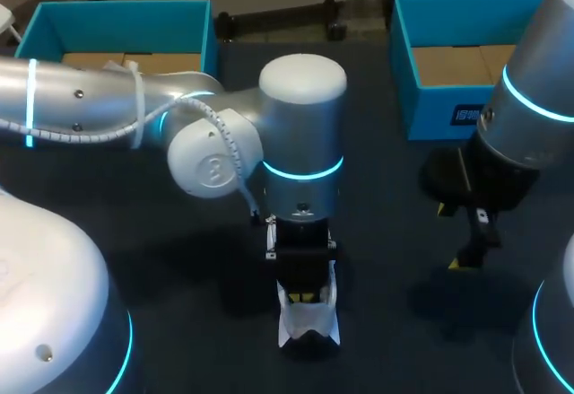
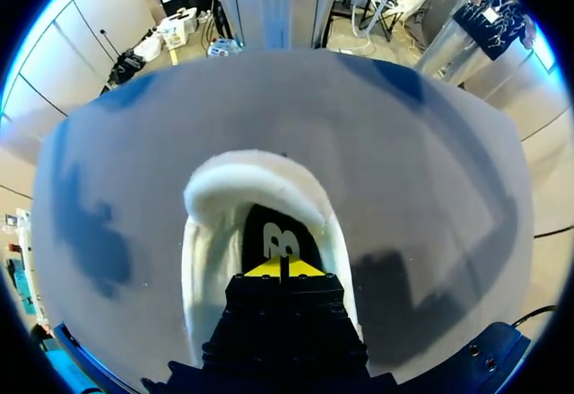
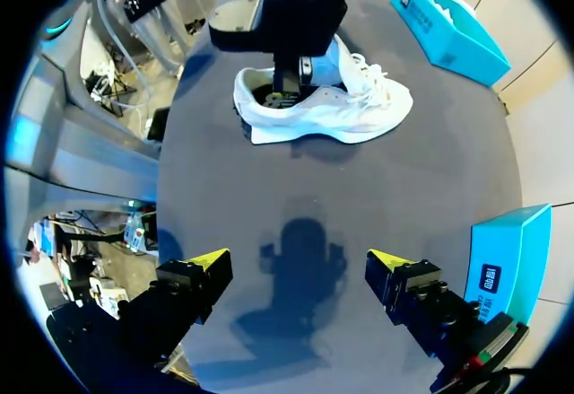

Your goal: Take the shoe out of the shoebox, open the shoe tongue, remove and reinsert the insole, then place the shoe into the shoebox

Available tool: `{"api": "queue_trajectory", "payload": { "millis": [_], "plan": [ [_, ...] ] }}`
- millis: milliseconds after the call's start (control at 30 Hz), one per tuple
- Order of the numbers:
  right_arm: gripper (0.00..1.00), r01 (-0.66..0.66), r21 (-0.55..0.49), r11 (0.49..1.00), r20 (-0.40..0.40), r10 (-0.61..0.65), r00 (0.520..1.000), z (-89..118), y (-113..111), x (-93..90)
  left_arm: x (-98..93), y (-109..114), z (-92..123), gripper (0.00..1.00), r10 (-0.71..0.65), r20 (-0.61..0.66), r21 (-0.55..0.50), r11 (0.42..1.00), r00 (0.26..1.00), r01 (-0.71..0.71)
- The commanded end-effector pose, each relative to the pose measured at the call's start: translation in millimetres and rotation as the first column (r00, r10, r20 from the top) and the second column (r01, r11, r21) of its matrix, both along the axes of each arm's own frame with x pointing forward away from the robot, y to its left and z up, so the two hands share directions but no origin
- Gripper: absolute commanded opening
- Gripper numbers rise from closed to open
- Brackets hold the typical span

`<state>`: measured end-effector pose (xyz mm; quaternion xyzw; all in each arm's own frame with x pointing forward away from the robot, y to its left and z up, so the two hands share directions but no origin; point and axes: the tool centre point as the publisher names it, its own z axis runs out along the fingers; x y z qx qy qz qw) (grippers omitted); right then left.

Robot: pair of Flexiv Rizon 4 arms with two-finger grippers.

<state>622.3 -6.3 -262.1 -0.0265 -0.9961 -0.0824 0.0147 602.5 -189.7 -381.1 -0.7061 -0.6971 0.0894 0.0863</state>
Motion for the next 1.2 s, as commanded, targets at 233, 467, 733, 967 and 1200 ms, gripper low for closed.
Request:
{"api": "queue_trajectory", "payload": {
  "millis": [233, 467, 733, 967, 1200],
  "plan": [
    [1.00, 0.000, 0.000, 1.000, 0.001, 0.000, 1.000, -2, 0, -0.2, -0.6, -4, 29, 0.00, -0.021, 0.062, -0.003, 1.000, 0.998, 0.022],
    [1.00, 0.000, 0.000, 1.000, 0.001, 0.000, 1.000, -2, 0, -0.2, 12.0, -8, 28, 0.00, 0.006, 0.130, 0.033, 0.999, 0.991, -0.011],
    [1.00, 0.000, 0.000, 1.000, 0.001, 0.000, 1.000, -2, 0, -0.2, 24.9, -4, 25, 0.16, 0.034, 0.146, 0.051, 0.998, 0.989, -0.042],
    [1.00, 0.000, 0.000, 1.000, 0.001, 0.000, 1.000, -2, 0, -0.2, 31.7, -1, 19, 0.36, 0.054, 0.136, 0.070, 0.996, 0.989, -0.064],
    [1.00, 0.000, 0.000, 1.000, 0.001, 0.000, 1.000, -2, 0, -0.2, 28.4, 6, 19, 0.85, 0.068, 0.125, 0.067, 0.995, 0.990, -0.076]
  ]
}}
